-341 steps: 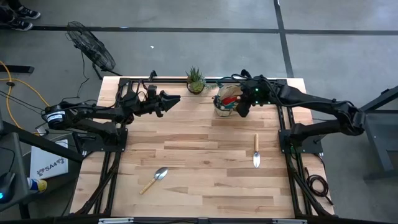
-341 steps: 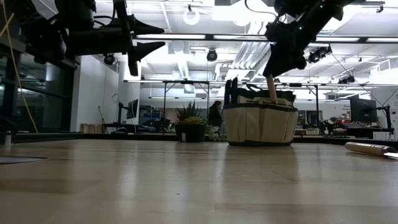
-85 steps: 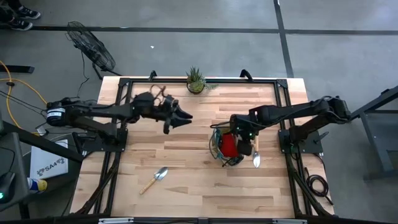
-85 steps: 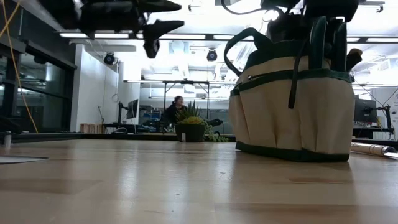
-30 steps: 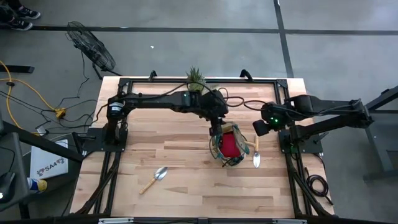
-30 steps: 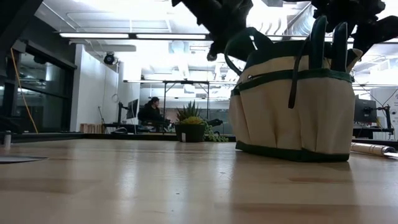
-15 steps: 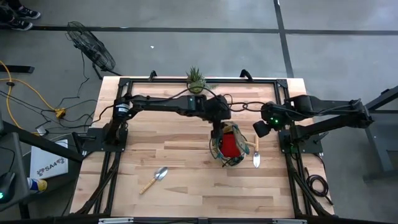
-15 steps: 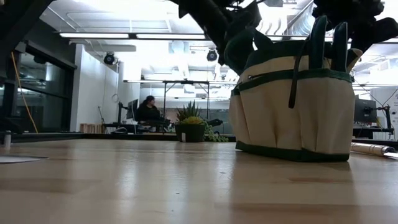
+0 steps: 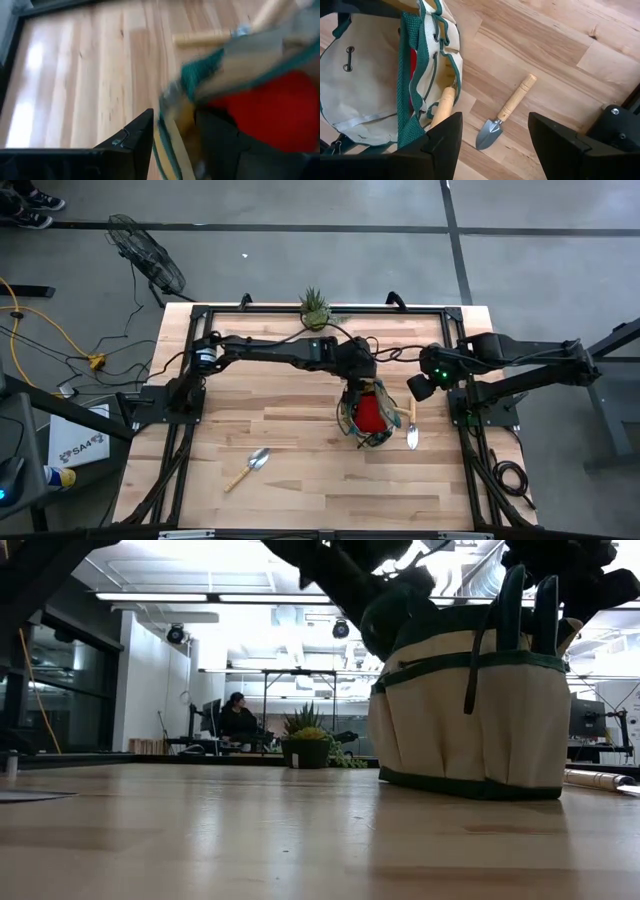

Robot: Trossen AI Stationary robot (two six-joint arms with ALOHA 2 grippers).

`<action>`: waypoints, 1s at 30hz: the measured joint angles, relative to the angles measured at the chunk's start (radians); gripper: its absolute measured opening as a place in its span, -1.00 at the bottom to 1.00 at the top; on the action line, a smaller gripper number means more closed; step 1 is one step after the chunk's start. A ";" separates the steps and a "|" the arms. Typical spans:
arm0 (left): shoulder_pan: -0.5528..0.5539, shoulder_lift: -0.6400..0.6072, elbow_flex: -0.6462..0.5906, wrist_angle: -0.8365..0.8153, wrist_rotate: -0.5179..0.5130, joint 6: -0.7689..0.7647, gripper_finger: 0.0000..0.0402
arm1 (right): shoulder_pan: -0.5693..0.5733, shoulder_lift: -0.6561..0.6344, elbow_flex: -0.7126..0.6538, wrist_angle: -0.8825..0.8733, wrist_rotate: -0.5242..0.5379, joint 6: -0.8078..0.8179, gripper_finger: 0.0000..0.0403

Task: Pick & Place Garden tools in Gardening bag
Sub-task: Move the light brown gardening bag to the center of the table

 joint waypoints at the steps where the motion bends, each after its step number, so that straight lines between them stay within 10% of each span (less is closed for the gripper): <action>1: 0.000 0.003 0.001 0.010 0.001 0.000 -0.28 | 0.000 0.000 0.000 0.001 0.000 0.000 0.09; 17: 0.000 0.061 0.000 0.061 0.072 0.101 -0.31 | 0.000 0.000 0.000 0.008 0.029 0.005 0.09; 30: 0.013 0.061 0.000 0.017 0.027 0.027 -0.95 | 0.000 0.000 0.000 0.007 0.058 0.032 0.09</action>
